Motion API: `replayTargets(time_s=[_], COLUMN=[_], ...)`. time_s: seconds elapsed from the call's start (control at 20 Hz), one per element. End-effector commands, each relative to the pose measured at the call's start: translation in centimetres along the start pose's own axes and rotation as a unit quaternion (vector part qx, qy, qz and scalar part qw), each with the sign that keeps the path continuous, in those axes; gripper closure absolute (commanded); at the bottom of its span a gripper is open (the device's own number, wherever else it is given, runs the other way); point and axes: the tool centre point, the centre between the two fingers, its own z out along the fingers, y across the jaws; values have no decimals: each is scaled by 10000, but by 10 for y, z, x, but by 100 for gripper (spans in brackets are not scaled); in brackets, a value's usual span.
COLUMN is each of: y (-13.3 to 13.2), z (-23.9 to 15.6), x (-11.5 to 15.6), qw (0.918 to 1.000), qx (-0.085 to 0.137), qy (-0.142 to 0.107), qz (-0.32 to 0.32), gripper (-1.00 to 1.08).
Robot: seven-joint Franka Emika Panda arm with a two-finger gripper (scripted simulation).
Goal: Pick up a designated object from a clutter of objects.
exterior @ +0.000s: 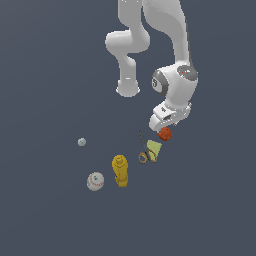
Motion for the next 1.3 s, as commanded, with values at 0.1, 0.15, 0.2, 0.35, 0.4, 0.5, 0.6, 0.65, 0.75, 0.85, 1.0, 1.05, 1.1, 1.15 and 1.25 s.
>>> replayTargets(time_s=[0.1,0.15,0.2,0.35,0.4,0.5,0.6,0.65,0.75,0.85,1.0,1.05,1.1,1.15,1.25], y=[-12,-13,-13,-12,-12,-12,-12,-13,-13,-13,-13,-13,-13,-13,-13], z=[8,8,8,9,10,15,21,25,35,43,52,53,55,56,56], x=[-4,-5,-5,-4,-5,-5,-5,-5,-5,-6,-6,-6,-6,-6,-6], qw=[10000,9999,9999,10000,10000,10000,9999,9999,9999,9999,9999,9999,9999,9999,9999], qx=[29,31,31,28,28,28,30,32,32,34,34,34,34,34,34], qy=[14,14,14,9,9,9,10,10,10,11,13,13,13,13,13], qz=[-94,-101,-101,-94,-94,-94,-97,-100,-100,-103,-106,-106,-106,-106,-106], gripper=[-92,-92,-92,-92,-92,-92,-92,-92,-92,-92,-92,-92,-92,-92,108])
